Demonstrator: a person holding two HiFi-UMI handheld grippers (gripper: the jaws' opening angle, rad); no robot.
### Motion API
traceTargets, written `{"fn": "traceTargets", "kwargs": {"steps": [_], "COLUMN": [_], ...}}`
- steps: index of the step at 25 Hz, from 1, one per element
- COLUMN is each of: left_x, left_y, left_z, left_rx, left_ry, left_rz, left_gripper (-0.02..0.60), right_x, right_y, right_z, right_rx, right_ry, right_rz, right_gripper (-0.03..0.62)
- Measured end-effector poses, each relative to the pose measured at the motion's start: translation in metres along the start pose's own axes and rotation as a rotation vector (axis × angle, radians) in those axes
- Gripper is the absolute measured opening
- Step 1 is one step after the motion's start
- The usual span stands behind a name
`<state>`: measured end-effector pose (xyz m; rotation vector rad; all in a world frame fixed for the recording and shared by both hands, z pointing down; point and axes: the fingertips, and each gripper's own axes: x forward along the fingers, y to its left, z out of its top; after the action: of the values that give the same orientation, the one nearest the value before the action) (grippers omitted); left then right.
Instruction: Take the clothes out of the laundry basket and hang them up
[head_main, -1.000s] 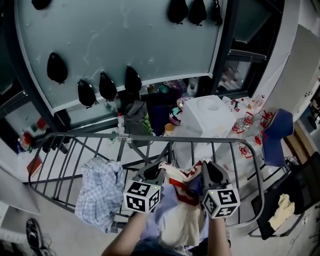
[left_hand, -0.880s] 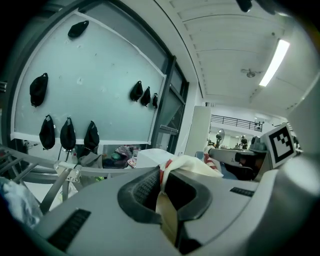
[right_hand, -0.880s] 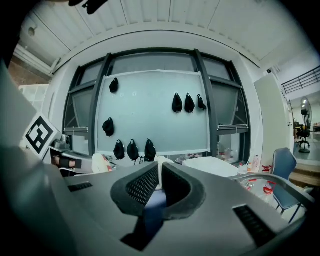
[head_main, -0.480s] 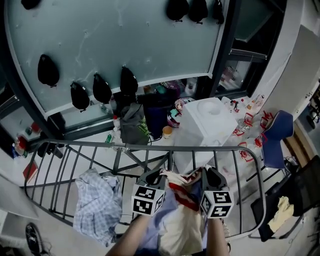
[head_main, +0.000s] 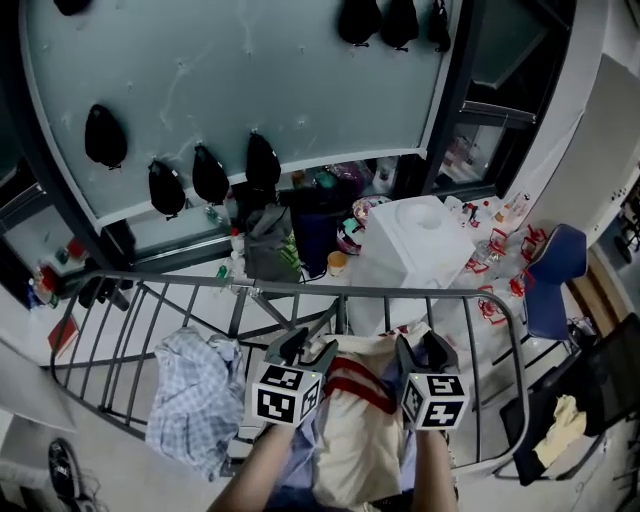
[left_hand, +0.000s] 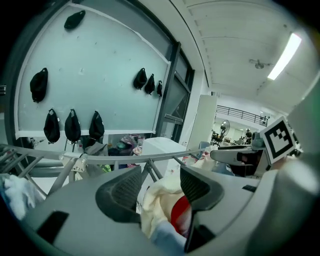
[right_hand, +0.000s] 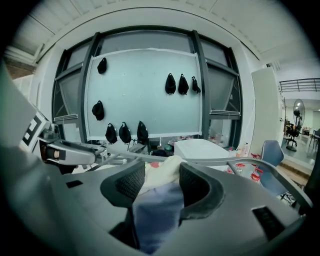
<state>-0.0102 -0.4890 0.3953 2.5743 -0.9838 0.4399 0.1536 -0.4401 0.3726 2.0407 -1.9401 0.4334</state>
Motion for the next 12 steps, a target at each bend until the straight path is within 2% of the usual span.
{"fn": "traceTargets", "kwargs": {"steps": [4, 7, 12], "left_x": [-0.018, -0.034, -0.065], "left_y": [-0.009, -0.019, -0.04], "left_z": [0.0, -0.002, 0.003], "left_rx": [-0.002, -0.004, -0.006], "left_ry": [-0.028, -0.049, -0.128], "left_rz": [0.017, 0.023, 0.026], "left_gripper": [0.238, 0.238, 0.238], "right_x": [-0.016, -0.035, -0.081], "right_y": [-0.001, 0.001, 0.011], "right_z": [-0.006, -0.008, 0.005], "right_rx": [0.013, 0.025, 0.039], "right_ry": [0.055, 0.059, -0.074], "right_rz": [0.012, 0.023, 0.067], "right_gripper": [0.212, 0.215, 0.213]}}
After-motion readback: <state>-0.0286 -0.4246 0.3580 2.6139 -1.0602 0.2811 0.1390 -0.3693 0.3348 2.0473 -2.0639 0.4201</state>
